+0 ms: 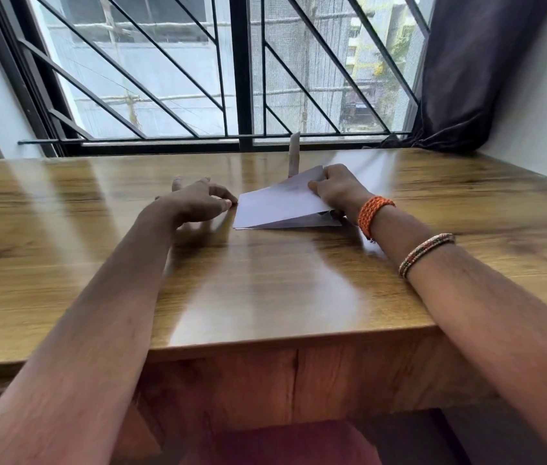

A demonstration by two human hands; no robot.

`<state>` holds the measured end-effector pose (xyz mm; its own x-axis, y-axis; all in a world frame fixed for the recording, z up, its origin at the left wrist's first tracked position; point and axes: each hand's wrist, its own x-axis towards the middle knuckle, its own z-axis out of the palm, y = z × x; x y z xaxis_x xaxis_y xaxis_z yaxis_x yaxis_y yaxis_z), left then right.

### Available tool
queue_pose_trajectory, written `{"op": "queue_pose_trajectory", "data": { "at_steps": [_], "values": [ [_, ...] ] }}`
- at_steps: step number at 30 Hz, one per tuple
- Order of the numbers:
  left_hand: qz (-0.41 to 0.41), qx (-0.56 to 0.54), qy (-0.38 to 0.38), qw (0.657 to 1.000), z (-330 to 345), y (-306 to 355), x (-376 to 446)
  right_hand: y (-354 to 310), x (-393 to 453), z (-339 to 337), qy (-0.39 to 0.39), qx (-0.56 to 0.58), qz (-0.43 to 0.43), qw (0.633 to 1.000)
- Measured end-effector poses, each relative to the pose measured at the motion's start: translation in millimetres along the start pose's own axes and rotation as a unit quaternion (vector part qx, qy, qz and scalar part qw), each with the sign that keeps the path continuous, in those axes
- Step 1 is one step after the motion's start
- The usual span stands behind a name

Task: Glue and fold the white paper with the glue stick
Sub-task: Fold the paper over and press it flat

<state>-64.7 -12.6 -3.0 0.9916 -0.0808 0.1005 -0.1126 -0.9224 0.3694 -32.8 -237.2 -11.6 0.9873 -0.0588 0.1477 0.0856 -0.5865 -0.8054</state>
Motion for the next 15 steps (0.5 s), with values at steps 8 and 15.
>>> {"op": "queue_pose_trajectory", "data": {
  "at_steps": [8,15],
  "values": [
    [0.001,-0.003,-0.016,1.0,-5.1,9.8,-12.6,0.6,-0.6,1.2,0.02,-0.038,-0.017,0.999],
    [0.014,-0.012,0.0,1.0,-3.9,8.1,-10.9,-0.7,-1.5,1.3,0.014,-0.045,-0.029,0.998]
  ]
}}
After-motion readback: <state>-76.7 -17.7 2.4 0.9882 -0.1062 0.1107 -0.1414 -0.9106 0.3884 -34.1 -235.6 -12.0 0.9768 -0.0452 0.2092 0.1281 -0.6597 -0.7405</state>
